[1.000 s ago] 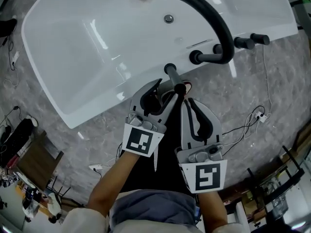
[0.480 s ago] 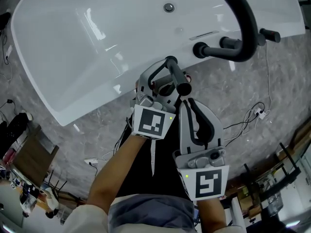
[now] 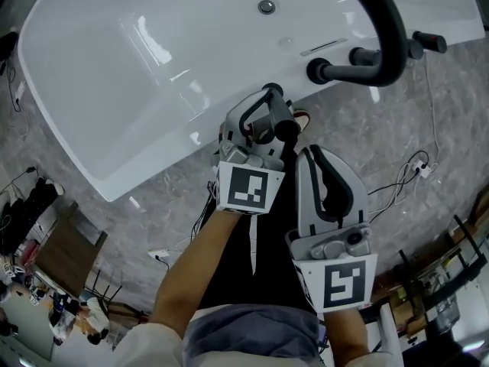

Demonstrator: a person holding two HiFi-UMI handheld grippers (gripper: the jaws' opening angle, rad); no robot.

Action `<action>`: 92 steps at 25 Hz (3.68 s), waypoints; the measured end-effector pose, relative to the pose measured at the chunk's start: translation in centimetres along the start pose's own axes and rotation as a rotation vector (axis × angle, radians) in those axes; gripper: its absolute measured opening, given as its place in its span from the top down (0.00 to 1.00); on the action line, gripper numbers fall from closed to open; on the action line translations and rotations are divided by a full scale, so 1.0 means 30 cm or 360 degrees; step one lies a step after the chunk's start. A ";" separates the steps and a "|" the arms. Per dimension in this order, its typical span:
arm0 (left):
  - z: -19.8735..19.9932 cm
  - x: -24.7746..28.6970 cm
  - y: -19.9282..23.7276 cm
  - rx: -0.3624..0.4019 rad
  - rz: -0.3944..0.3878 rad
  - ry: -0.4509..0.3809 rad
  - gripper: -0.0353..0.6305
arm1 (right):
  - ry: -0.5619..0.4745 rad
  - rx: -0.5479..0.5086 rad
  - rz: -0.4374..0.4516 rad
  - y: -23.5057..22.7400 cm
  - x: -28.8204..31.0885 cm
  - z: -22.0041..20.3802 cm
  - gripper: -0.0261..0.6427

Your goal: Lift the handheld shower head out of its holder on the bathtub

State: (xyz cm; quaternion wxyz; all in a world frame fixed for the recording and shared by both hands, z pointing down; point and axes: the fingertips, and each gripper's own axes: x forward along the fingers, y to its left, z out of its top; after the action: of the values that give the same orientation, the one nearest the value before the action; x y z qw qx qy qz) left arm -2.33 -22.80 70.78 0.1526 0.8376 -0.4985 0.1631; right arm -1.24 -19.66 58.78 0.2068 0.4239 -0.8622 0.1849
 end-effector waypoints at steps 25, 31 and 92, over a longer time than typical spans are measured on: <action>0.095 -0.042 -0.024 0.0045 -0.0059 -0.0001 0.74 | -0.0024 -0.0068 0.0043 -0.011 -0.058 0.038 0.92; 0.134 -0.085 -0.008 -0.0007 -0.0042 -0.0007 0.74 | -0.0062 -0.0084 0.0012 -0.005 -0.087 0.102 0.92; 0.756 -0.642 0.009 -0.0073 -0.0154 -0.0228 0.74 | -0.0394 -0.0151 -0.0070 0.250 -0.527 0.629 0.93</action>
State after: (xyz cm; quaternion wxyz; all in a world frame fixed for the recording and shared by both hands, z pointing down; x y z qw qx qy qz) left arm -8.50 -17.28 42.19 0.1435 0.8665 -0.4707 0.0838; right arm -2.29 -14.37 33.63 0.1226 0.4520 -0.8794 0.0856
